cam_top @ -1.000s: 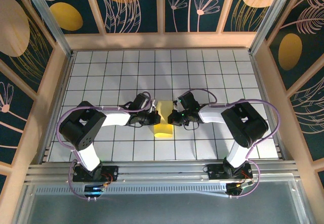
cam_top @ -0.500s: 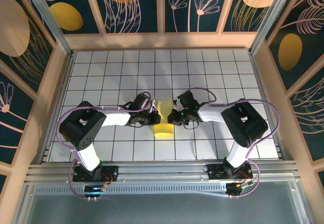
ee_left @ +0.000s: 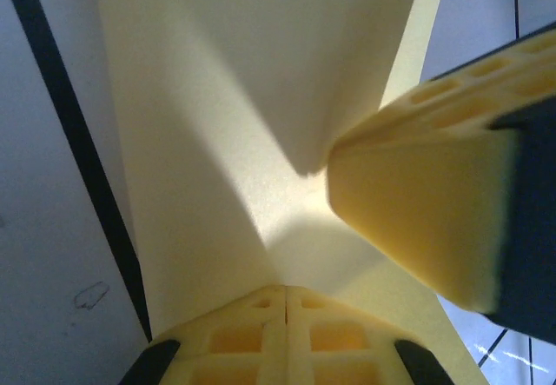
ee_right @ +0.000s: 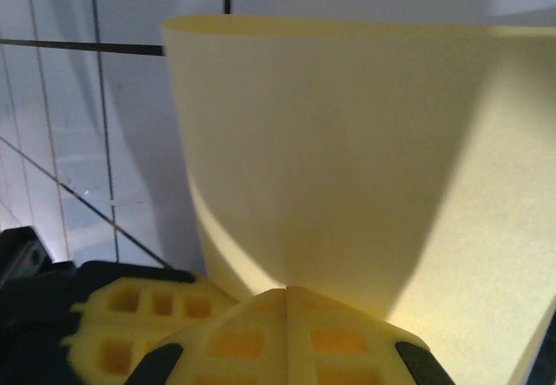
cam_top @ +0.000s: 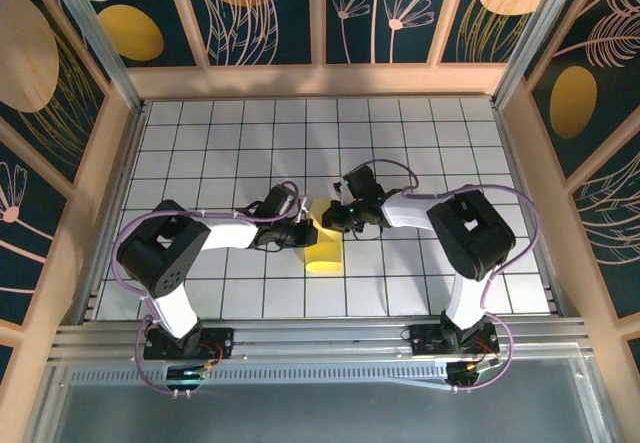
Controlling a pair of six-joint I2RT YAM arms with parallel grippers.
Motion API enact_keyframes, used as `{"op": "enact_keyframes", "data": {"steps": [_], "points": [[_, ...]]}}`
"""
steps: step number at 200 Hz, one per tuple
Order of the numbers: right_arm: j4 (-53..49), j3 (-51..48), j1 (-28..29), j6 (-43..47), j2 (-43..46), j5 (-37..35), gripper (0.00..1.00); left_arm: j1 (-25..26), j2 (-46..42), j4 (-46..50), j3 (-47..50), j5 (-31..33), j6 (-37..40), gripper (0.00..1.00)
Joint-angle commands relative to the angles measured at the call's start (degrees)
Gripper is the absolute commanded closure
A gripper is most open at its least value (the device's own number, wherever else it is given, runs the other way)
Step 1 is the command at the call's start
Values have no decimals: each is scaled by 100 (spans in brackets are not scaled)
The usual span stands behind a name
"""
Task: Fold a paper plane with a square sheet of paper (fold left side to right side)
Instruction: Hold the square sheet of paper at the center of the table, then first fold the square sheet of paper in half at the center of the table.
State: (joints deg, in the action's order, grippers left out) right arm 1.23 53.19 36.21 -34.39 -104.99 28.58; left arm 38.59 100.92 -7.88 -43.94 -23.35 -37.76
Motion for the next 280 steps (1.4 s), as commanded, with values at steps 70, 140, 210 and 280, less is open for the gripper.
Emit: {"op": "enact_keyframes", "data": {"steps": [70,140,210,280], "points": [[-412,0,-103,251,-426,-461,100,103,38,397,249,158,-33,100],[-558,-169,-275,298,-382,-652,100,340,-668,36,1192,147,-510,100],[-498,-155,-237,363,-376,-564,100,369,-1435,-83,1603,162,-733,99],[-525,-86,-148,389,-392,-526,100,230,-1552,-13,855,80,-531,99]]}}
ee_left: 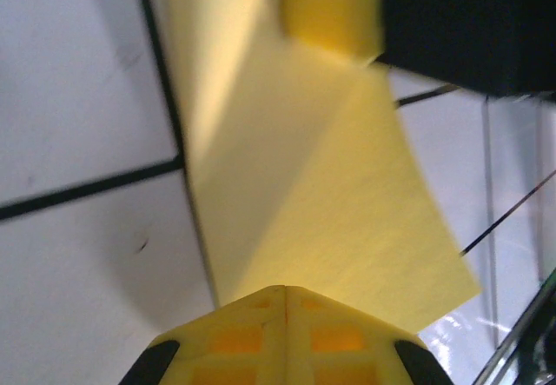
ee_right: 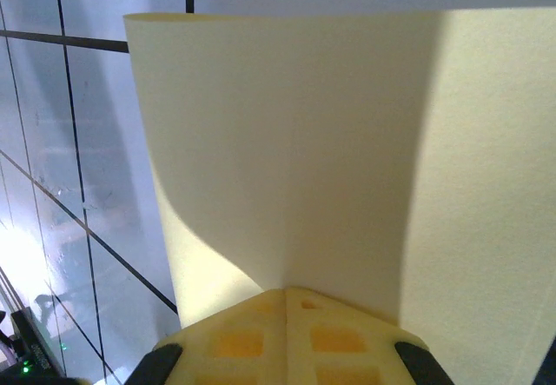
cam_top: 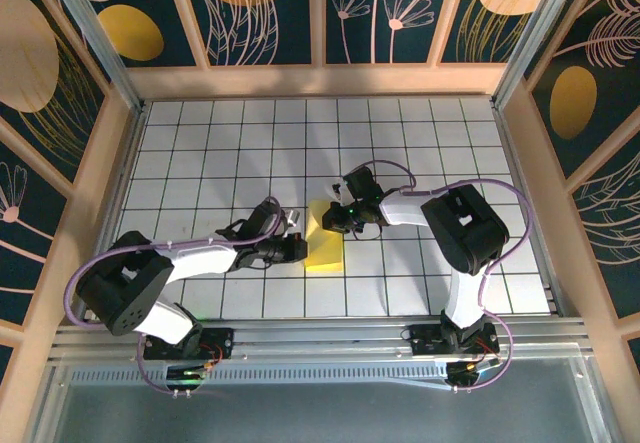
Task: Fold a paper plane with a square sheet of paper (fold left side to right side)
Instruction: First fold the square sheet of paper in half at the center of the table.
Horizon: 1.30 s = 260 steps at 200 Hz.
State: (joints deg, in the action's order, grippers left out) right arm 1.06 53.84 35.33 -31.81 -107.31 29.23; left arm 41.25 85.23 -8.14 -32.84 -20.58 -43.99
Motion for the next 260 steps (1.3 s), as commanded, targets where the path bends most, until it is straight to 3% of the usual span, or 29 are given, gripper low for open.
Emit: {"op": "enact_keyframes", "data": {"steps": [1,46,116,187,215,260], "points": [[-509,-145,-57,131,-160,-593,100,-33,27,5,-261,-208,96,99],[-527,-114,-24,129,-199,-629,100,30,664,-296,-316,-558,121,99],[-647,-76,-19,179,-214,-707,100,173,988,-306,-11,-482,37,100],[-726,27,-21,302,-285,-666,100,433,395,-353,659,-521,-416,99],[-706,13,-13,398,-258,-632,100,440,20,-927,951,-841,-866,99],[-598,-24,-1,587,-234,-483,100,87,-905,-113,339,-677,-532,96]]}}
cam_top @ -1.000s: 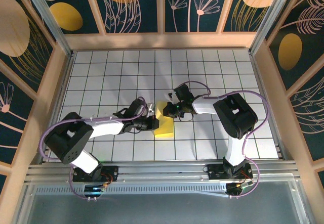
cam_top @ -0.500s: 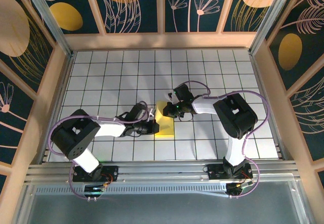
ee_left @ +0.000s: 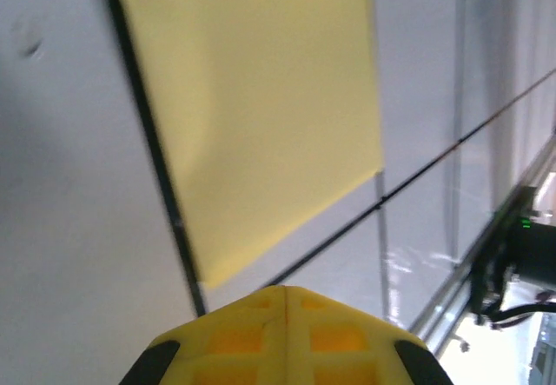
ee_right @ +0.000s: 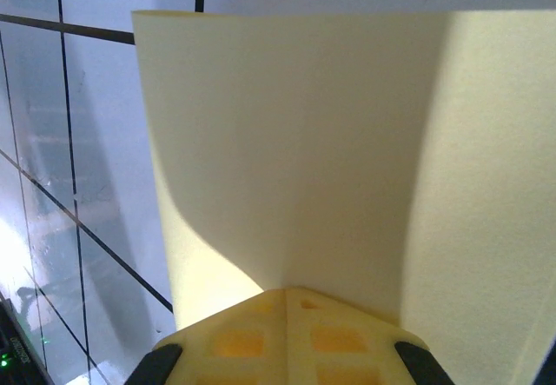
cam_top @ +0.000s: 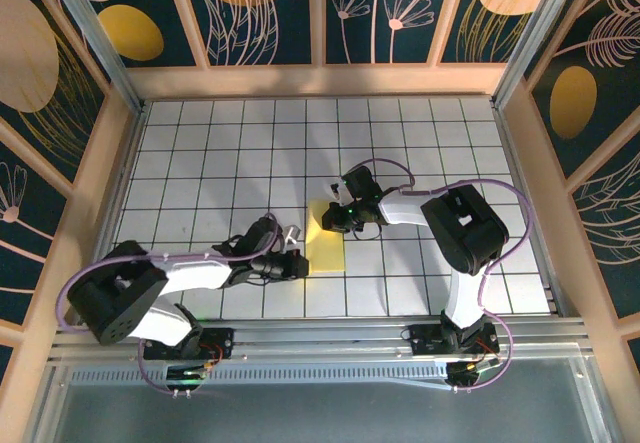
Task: Fold a paper plane with a square sheet of paper (fold left side to right side)
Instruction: First fold the square sheet of paper in half at the center of the table, then hold the square sheet of paper at the center of the table.
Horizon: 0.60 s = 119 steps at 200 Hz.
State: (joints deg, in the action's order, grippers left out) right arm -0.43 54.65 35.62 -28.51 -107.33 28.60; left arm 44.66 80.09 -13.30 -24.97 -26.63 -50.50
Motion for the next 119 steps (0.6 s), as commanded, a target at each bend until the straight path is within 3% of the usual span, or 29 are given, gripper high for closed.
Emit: {"op": "enact_keyframes", "data": {"steps": [1,30,71,119], "points": [[-450,-104,-29,262,-229,-418,100,-273,-399,414,-465,-75,133,96],[-474,-95,-19,320,-197,-434,100,-700,-88,710,-937,-148,552,98],[-497,-89,7,312,-157,-450,100,-720,941,631,-1431,-234,822,100],[-487,-63,29,294,-150,-399,100,-705,1547,479,-1487,-194,856,100]]}}
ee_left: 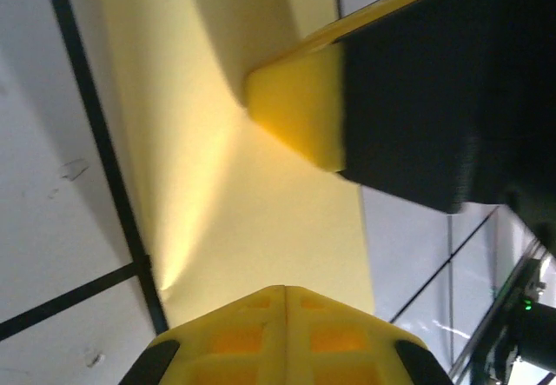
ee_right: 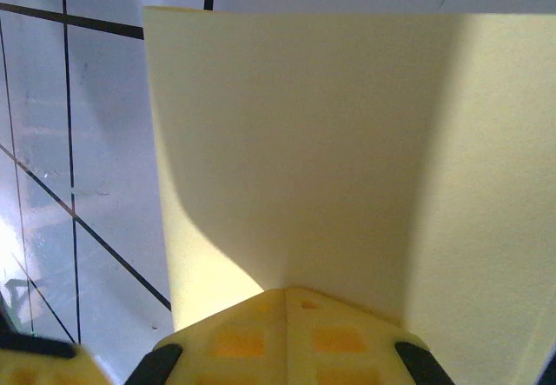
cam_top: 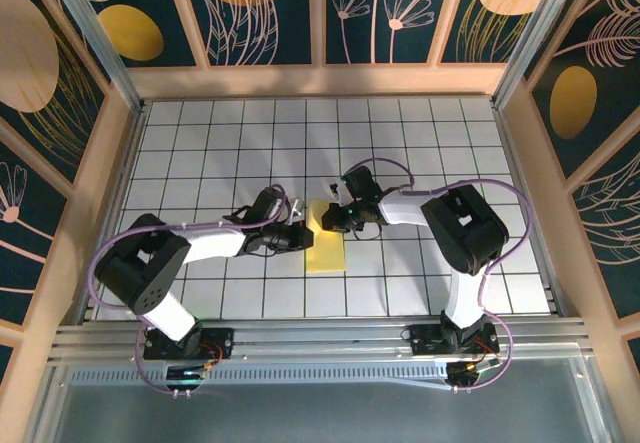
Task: Fold a paper plane with a square sheet of paper (fold left side to right side)
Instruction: Hold the square sheet of paper at the center of the table.
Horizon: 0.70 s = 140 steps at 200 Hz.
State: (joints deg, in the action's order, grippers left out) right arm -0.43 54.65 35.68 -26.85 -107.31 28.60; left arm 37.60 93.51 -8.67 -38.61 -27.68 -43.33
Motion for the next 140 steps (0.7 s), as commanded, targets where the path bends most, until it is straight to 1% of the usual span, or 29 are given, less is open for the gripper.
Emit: {"op": "enact_keyframes", "data": {"steps": [1,43,63,67,93,124,140], "points": [[-486,-61,24,128,-151,-399,100,1,213,15,-126,-89,136,100],[-476,-17,38,110,-173,-381,100,21,438,374,-177,198,307,100],[-517,44,44,110,-151,-381,100,92,434,472,-156,343,302,100],[-527,54,44,110,-144,-381,100,106,584,494,-162,385,306,100],[-587,217,37,110,-52,-364,100,207,687,701,-177,654,287,100],[-677,490,31,117,199,-379,84,287,675,629,-75,773,77,100],[-766,545,11,152,392,-458,80,341,651,518,-28,794,-69,100]]}}
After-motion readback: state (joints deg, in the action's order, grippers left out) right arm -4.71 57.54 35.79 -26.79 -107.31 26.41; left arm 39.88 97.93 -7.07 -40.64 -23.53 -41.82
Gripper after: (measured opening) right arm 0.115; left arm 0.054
